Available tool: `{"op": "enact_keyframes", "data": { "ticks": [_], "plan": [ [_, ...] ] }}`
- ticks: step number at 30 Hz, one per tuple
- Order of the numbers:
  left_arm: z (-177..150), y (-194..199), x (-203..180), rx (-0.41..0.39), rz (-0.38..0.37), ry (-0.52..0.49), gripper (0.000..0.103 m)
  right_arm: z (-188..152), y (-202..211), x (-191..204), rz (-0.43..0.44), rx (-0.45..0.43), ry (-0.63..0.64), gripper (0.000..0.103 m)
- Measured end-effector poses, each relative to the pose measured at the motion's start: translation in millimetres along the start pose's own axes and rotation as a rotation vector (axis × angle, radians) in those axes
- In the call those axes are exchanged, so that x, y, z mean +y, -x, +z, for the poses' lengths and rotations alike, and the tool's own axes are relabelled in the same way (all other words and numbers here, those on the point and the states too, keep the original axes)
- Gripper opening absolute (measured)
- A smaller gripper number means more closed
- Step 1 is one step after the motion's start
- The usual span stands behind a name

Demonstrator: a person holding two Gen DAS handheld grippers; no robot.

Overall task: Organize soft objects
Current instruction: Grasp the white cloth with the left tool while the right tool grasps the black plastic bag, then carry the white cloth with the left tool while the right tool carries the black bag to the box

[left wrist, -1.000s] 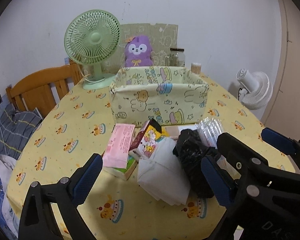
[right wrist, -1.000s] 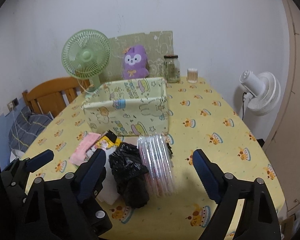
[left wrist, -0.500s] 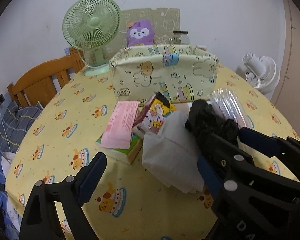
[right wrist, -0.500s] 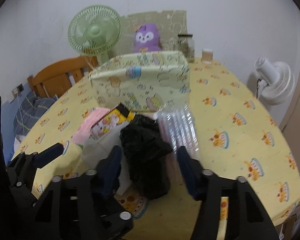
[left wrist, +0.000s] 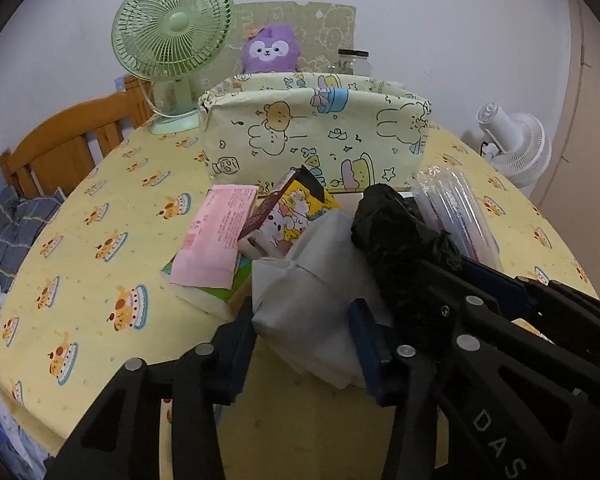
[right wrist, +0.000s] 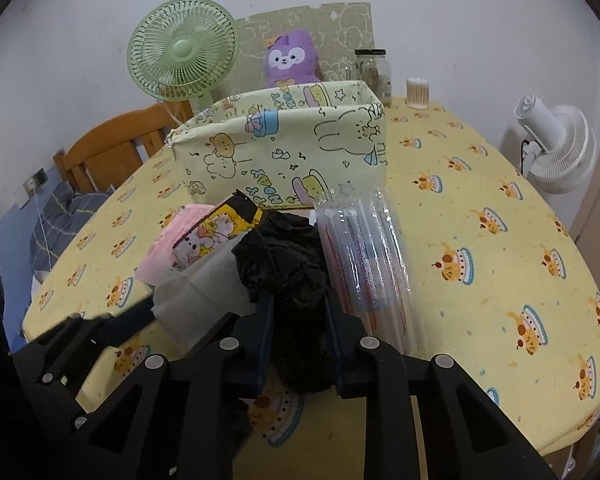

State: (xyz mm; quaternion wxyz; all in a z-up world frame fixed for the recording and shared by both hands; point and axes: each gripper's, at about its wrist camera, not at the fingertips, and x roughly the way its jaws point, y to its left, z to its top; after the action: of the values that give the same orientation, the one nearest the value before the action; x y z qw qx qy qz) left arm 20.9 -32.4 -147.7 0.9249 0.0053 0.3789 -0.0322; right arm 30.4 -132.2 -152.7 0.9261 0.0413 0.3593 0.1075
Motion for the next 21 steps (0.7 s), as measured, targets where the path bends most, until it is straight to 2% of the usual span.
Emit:
{"op": "enact_keyframes", "data": {
  "ticks": [3,9,14,21],
  "plan": [
    [2.1,5.1,-1.6,-0.016,0.009,-0.009,0.029,0.8,2.6,-0.3,0.003,-0.008,-0.008,0.026],
    [6.0,16.0,0.1,-0.032,-0.005,-0.006,0.018,5.5,11.7,1.8,0.010,-0.028,-0.007,0.026],
    [10.8,29.0,2.1,-0.070,-0.002,0.006,0.013,9.9,21.9,5.0,0.016,-0.042,-0.014,0.026],
    [22.1,46.3,3.1,-0.116,0.003,0.014,0.013,20.0,41.2,9.2,0.000,-0.081,-0.021,0.026]
  ]
}}
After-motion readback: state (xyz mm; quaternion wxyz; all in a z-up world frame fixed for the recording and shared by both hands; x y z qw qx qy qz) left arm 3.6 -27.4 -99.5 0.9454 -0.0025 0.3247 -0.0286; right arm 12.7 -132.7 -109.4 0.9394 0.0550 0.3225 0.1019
